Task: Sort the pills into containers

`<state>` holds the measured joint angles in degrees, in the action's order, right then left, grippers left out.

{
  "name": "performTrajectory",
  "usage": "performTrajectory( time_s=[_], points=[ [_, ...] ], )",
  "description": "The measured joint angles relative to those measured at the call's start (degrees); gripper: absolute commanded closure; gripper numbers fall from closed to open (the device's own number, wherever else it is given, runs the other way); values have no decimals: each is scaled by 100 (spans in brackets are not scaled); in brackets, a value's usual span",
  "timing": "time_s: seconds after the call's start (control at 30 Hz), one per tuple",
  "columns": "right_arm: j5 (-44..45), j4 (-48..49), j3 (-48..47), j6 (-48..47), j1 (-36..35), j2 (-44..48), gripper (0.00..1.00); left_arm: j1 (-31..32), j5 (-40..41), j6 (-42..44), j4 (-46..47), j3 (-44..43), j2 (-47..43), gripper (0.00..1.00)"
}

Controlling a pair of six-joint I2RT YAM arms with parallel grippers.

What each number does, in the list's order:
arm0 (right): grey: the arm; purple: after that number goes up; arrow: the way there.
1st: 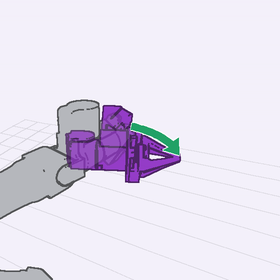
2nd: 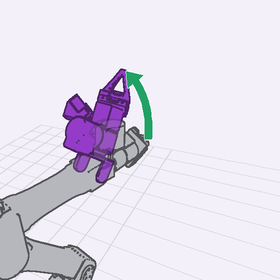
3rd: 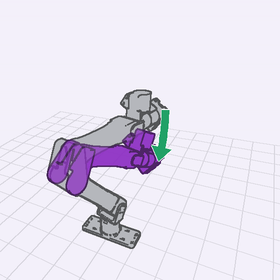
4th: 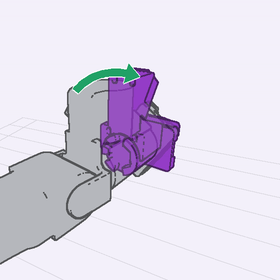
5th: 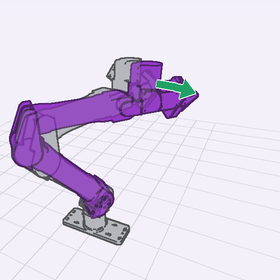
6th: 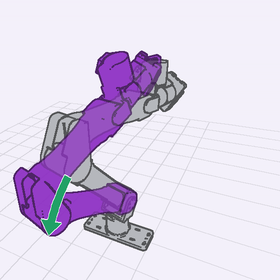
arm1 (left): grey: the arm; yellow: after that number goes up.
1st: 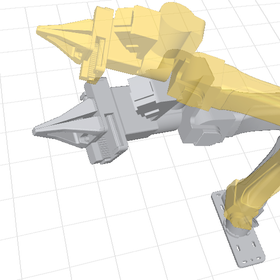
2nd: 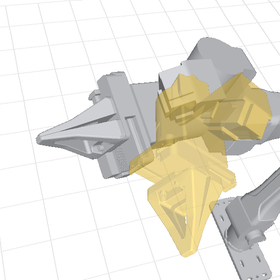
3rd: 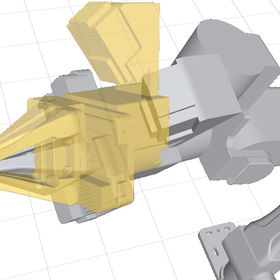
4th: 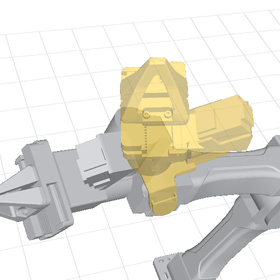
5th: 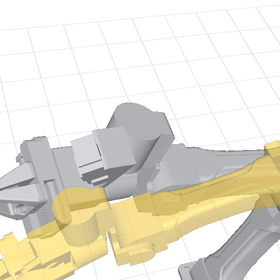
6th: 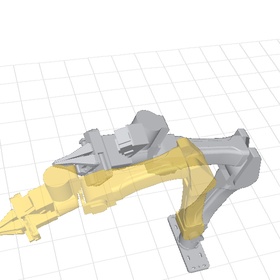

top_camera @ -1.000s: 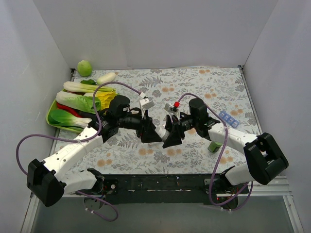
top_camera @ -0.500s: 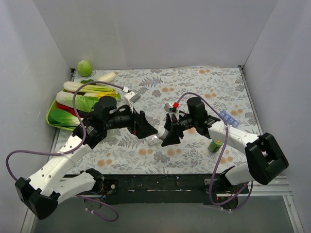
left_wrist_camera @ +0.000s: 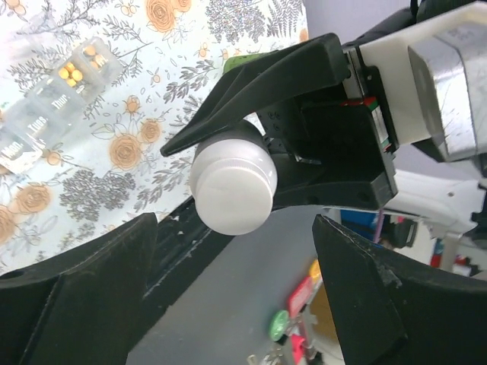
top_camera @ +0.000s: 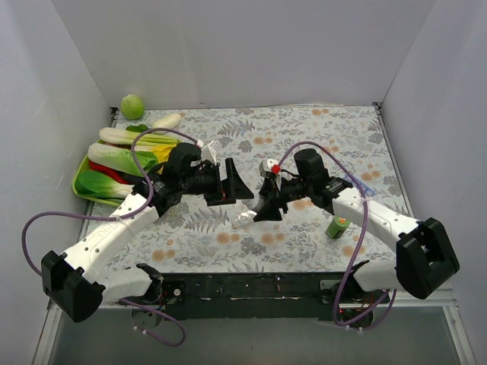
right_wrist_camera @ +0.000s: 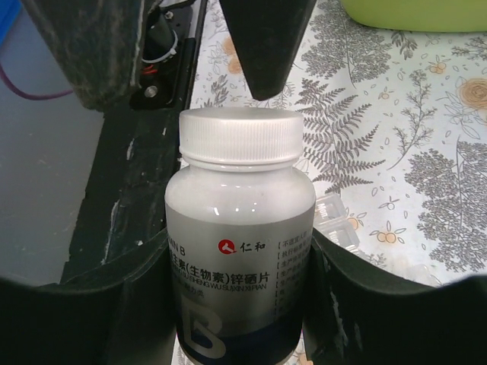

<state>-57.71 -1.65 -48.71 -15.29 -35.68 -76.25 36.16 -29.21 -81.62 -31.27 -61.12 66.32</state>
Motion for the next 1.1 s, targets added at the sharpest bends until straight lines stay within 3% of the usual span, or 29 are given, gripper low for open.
performTrajectory(
  time_s=[0.2, 0.33, 0.47, 1.1],
  points=[
    [254, -197, -26, -295, -4, 39, 99, 0, 42, -675, 197, 42, -9, 29],
    [330, -247, -26, -341, -7, 42, 99, 0, -20, -852, 341, 70, 61, 42],
    [367, -308, -26, -376, -4, 44, 99, -7, -57, -881, 372, 76, 199, 46],
    [422, -437, -28, -400, -7, 44, 99, -20, -103, -490, 177, 76, 516, 46]
  ],
)
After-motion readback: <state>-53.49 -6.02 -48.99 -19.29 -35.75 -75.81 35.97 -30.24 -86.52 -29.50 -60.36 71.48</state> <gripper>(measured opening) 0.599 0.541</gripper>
